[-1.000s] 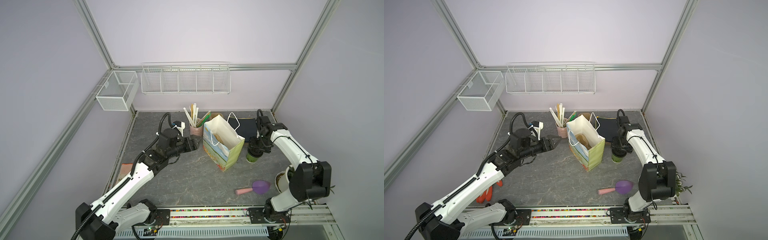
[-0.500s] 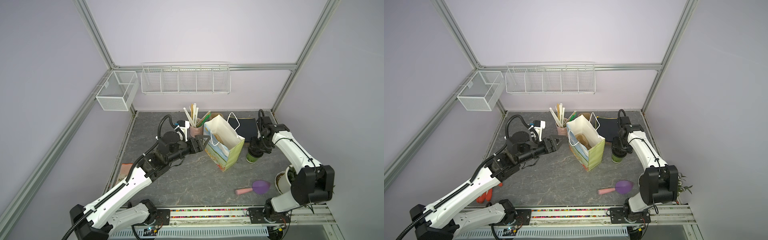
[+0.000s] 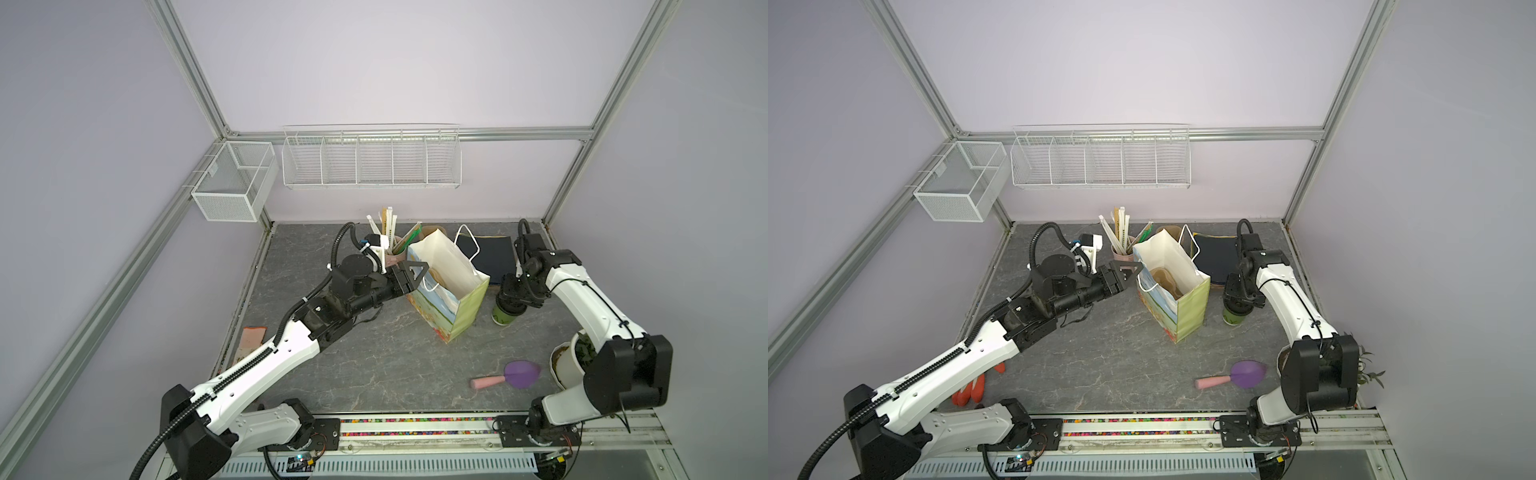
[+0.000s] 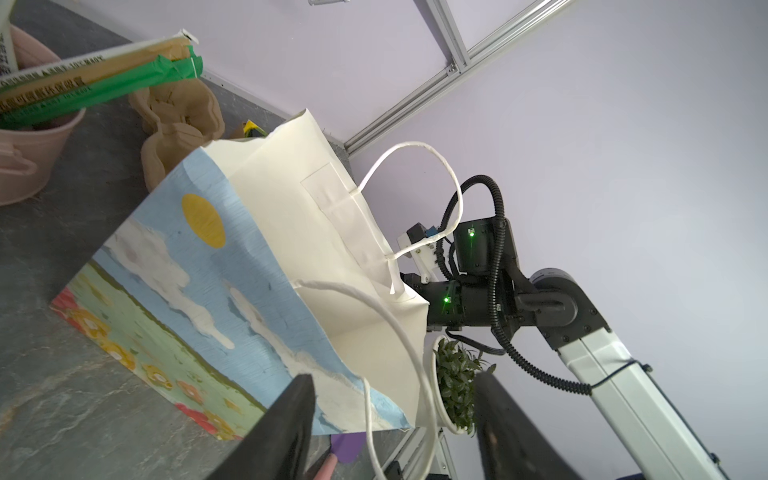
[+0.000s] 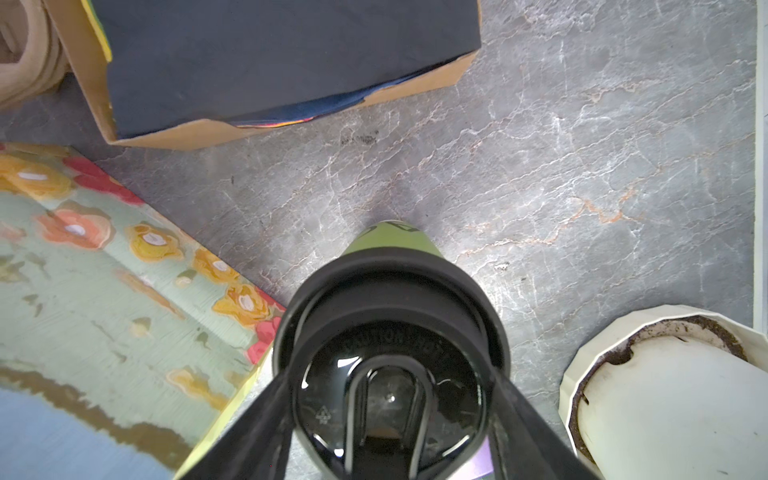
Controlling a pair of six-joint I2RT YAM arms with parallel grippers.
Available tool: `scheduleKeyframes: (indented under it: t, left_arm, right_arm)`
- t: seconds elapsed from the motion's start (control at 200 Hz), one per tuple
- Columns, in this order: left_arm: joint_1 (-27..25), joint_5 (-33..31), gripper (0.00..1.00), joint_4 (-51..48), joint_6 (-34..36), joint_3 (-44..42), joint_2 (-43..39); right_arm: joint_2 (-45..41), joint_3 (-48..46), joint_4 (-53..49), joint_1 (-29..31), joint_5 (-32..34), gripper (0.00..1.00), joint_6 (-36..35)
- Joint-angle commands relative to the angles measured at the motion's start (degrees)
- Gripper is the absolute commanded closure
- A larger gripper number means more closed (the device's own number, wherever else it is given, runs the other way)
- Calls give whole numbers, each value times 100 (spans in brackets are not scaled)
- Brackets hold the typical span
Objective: Pack the takeout coffee
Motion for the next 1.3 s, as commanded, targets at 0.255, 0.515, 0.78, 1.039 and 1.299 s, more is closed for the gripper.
scheduleKeyframes:
  t: [0.255,0.515,0.78,1.039,1.299]
  left_arm:
    - [-28,20,84,-153,197,408,136]
    - [22,38,100,-368,413,496,288]
    - [341,268,100,-437,481,471,328]
    - [770,610,100,-537,623,459,314]
    - [772,974,66,-372,588,422,187]
  right_arm:
    - [-464,-136,-20,-26,-75,33,-33]
    - [-761,-93,-161,-26,-83,33,-34]
    - [-1213,119,-431,-17,-110,33,-85]
    - [-1665,606,-765,44,-118,34,-206]
    - [-1821,759,-935,80,-45,34,-338]
